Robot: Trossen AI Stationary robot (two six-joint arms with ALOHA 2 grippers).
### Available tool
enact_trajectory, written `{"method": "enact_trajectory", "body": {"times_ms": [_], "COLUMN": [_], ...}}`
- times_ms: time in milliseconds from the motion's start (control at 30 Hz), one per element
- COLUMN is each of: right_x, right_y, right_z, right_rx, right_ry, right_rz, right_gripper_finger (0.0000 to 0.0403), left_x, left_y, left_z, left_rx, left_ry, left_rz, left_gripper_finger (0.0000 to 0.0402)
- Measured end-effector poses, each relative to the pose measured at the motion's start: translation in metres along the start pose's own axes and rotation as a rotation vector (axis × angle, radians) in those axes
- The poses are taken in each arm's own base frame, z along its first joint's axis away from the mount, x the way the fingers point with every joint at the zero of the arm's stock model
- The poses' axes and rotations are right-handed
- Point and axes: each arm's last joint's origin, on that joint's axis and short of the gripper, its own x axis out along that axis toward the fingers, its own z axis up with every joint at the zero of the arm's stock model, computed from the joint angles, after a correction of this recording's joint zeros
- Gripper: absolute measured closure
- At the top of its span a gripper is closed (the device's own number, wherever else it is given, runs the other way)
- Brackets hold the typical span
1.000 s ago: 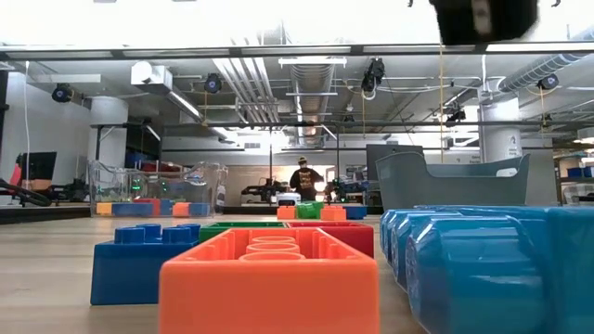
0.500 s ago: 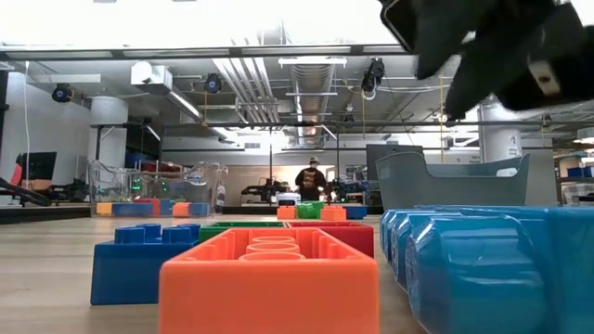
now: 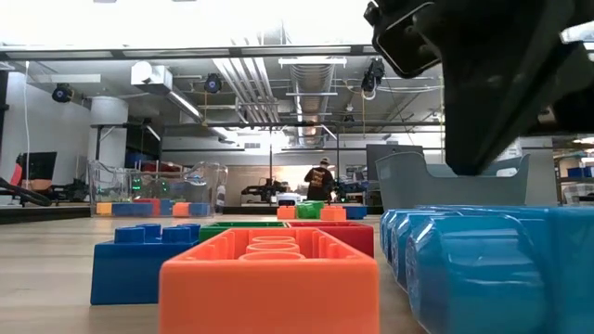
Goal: Sort blocks by size
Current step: Put the big blue game piece into the blue bin
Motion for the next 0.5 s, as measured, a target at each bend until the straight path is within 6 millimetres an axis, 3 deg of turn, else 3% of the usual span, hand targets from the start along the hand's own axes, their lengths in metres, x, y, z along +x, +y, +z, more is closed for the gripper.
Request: {"method": "enact_trajectory", "body": {"times_ms": [300, 500], "right_x": [0.008, -0.007], "right_y": [-0.012, -0.032], "right_z": [0.004, 0.031], "right_rx": [-0.014, -0.148], "right_ry": [-0.004, -0.016], "right_rz": [-0.106, -0.314], "right_gripper_finger": [0.0394, 0.0394], "left_x": [0.000, 0.000], "left_y": [0.001, 0.001], "left_z": [0.000, 0.000], "left_rx": [0.003, 0.015], "left_ry": [-0.012, -0.014], "left_rz": [0.014, 0.017], "left_gripper_finger": [0.0233, 0.0233]}}
